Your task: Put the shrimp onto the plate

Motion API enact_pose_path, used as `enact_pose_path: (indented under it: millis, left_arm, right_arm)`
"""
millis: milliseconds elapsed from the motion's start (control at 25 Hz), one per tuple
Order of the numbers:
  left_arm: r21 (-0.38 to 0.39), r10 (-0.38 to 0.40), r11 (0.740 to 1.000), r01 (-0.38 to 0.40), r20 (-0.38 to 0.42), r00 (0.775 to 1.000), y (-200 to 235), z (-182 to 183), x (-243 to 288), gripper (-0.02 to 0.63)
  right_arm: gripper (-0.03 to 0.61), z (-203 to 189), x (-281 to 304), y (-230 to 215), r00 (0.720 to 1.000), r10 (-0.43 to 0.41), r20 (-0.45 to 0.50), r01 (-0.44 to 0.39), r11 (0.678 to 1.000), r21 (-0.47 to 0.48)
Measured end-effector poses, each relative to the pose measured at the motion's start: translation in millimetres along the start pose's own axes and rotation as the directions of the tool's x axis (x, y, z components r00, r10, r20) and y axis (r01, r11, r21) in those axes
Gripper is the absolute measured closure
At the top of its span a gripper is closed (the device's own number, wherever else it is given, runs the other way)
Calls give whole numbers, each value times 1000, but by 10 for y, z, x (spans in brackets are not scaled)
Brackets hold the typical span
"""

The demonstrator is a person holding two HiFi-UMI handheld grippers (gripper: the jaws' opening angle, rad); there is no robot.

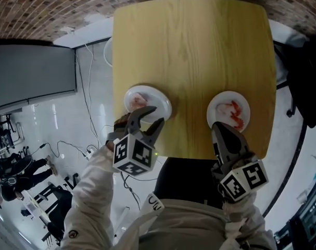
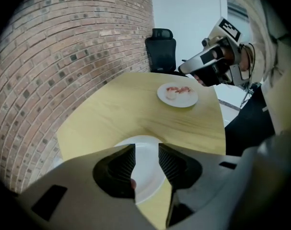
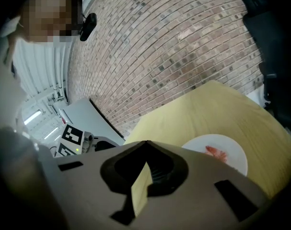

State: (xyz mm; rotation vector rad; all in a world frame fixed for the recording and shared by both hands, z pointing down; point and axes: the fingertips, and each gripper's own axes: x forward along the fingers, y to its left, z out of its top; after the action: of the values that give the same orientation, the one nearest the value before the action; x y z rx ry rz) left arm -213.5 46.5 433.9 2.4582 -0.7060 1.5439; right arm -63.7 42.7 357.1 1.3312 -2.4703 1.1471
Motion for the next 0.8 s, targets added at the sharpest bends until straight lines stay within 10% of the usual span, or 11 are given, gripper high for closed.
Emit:
enact_pose_path:
  millis: [800]
  left_arm:
    - [120,-5,993,11,-55,998,416,-633,53,485]
  right_arm:
    - [555,-144,580,327,999,-4,-38,6,999,34]
